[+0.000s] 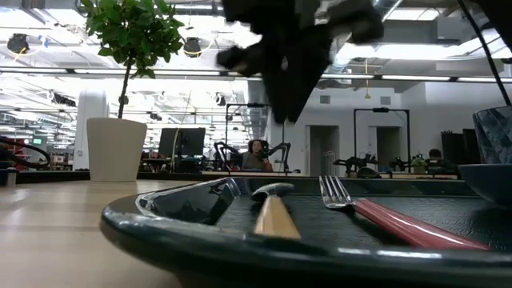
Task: Pick and place plate/cup/fork/spoon on tray
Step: Put the yellow spoon on the black tray
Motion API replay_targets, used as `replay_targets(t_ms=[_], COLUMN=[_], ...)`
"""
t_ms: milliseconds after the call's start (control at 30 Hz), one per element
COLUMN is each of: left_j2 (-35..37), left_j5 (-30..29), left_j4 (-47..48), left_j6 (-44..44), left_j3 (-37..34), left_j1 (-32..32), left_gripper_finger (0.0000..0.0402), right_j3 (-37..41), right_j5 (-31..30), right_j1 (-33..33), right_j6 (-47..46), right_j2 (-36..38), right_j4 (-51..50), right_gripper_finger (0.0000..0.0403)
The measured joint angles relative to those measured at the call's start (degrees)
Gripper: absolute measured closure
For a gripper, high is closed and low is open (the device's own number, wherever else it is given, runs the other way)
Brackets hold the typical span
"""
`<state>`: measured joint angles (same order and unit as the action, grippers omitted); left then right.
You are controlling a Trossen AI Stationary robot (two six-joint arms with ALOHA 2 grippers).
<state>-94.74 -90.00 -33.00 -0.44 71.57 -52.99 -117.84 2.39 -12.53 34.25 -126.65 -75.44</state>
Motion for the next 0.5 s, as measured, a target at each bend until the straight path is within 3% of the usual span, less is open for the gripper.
replay_targets(t_ms=[267,333,500], left_j2=[0.0,0.0,0.0], left_j5=[0.0,1.1,13.9], left_j4=[0.7,1.9,15.4], left_j6=[-5.5,-8.7,-30.4], left_j3=[0.0,0.0,-2.9], left_j1=[0.0,0.6,5.9], left_gripper_finger=[0.0207,0.0207,0.0207], right_j3=[0.0,0.0,0.0], right_j5=[16.6,18.1,16.9], right_j1=[-0.2,-0.6,-4.4], right_j6=[-12.8,-17.2,-31.5], right_j2=[12.8,17.2,28.7], right_j4=[-4.5,-6.9,-12.3], right_gripper_finger=[0.0315,0.0316,0.0316])
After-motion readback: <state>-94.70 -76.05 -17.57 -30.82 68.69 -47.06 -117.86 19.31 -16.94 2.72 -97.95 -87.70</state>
